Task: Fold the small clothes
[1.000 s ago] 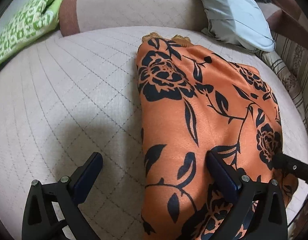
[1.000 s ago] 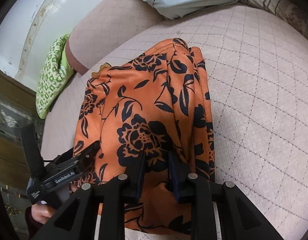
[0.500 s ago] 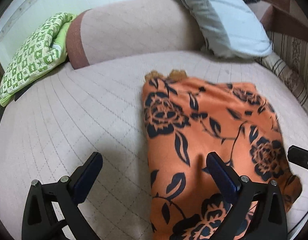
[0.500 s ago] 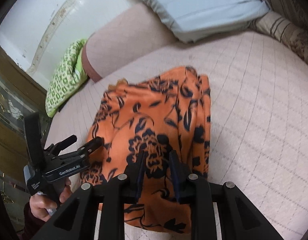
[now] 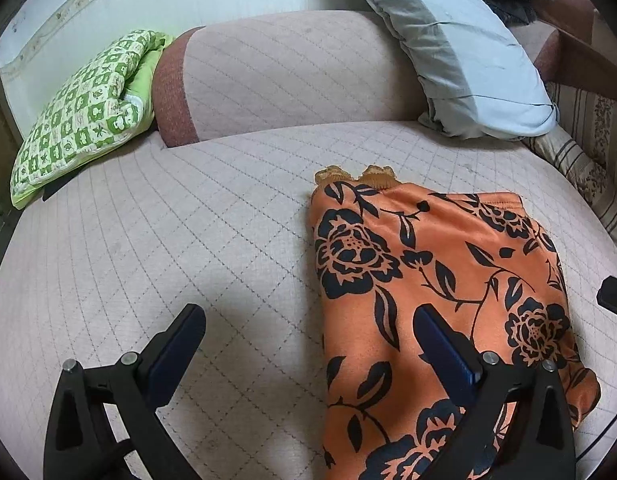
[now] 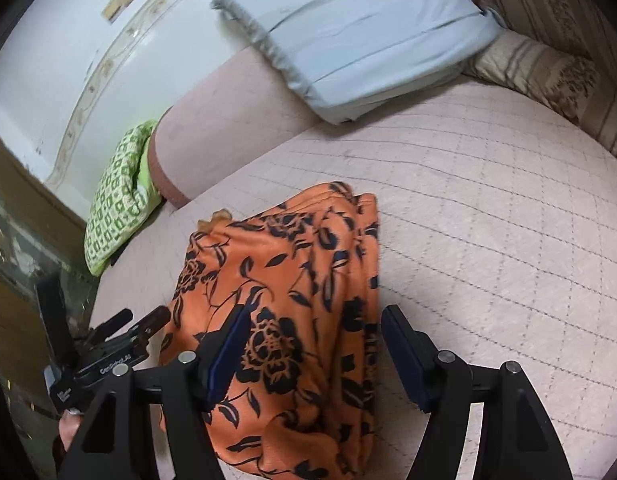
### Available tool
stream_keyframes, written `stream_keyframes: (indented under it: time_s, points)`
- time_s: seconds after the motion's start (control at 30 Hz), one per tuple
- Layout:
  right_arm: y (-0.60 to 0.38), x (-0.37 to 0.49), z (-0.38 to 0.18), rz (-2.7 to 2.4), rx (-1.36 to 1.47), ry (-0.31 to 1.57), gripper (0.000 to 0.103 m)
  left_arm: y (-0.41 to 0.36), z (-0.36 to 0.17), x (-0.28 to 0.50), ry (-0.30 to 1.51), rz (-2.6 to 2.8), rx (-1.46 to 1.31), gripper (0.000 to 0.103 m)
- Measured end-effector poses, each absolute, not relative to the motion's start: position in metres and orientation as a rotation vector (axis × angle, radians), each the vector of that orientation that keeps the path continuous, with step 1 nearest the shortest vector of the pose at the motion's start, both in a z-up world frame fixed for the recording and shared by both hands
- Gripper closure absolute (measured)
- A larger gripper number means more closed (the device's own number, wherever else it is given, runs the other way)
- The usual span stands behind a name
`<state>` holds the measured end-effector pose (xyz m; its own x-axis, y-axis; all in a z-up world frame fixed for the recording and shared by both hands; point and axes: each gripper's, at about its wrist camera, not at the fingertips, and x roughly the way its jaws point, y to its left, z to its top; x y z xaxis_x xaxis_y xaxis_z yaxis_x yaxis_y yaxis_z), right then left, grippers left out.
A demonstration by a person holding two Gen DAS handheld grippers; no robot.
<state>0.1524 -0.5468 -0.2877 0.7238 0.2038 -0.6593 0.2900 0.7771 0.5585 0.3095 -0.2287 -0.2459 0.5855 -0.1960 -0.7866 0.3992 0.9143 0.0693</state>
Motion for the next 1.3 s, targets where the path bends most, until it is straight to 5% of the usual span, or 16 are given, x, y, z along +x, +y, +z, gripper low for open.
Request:
stream_keyframes:
  time_s: [1.3]
  points:
    - [-0.583, 0.163, -0.346, -0.004, 0.933, 0.912, 0.031, -0.238, -0.275, 0.323, 0.982, -0.403, 0.256, 0.0]
